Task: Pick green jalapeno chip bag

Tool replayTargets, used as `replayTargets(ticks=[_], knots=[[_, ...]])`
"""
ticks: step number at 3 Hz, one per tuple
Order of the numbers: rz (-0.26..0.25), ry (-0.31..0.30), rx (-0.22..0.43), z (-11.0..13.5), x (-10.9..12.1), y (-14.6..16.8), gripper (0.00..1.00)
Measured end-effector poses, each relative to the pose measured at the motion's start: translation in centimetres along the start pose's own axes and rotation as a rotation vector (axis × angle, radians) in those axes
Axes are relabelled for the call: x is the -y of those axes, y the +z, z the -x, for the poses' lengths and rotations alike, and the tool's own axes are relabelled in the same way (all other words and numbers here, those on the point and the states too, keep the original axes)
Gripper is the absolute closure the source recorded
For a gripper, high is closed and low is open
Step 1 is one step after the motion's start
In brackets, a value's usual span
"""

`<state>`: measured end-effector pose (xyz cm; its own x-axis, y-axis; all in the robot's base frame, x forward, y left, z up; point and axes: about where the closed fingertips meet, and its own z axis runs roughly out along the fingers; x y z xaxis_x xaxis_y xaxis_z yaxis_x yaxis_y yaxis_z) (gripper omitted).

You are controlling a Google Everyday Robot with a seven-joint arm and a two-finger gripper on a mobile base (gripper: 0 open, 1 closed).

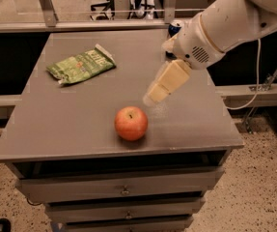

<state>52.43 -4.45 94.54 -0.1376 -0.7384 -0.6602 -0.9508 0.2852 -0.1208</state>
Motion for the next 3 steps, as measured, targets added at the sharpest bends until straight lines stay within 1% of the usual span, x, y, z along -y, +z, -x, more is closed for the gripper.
replayTargets(ticks=[1,2,3], knots=[[-0.021,0.050,0.130,2.4,3.6,4.7,0.00],[-0.054,0.079,0.234,5.0,8.7,9.2,0.00],[-0.077,0.082,0.290,8.0,13.0,13.3,0.00]])
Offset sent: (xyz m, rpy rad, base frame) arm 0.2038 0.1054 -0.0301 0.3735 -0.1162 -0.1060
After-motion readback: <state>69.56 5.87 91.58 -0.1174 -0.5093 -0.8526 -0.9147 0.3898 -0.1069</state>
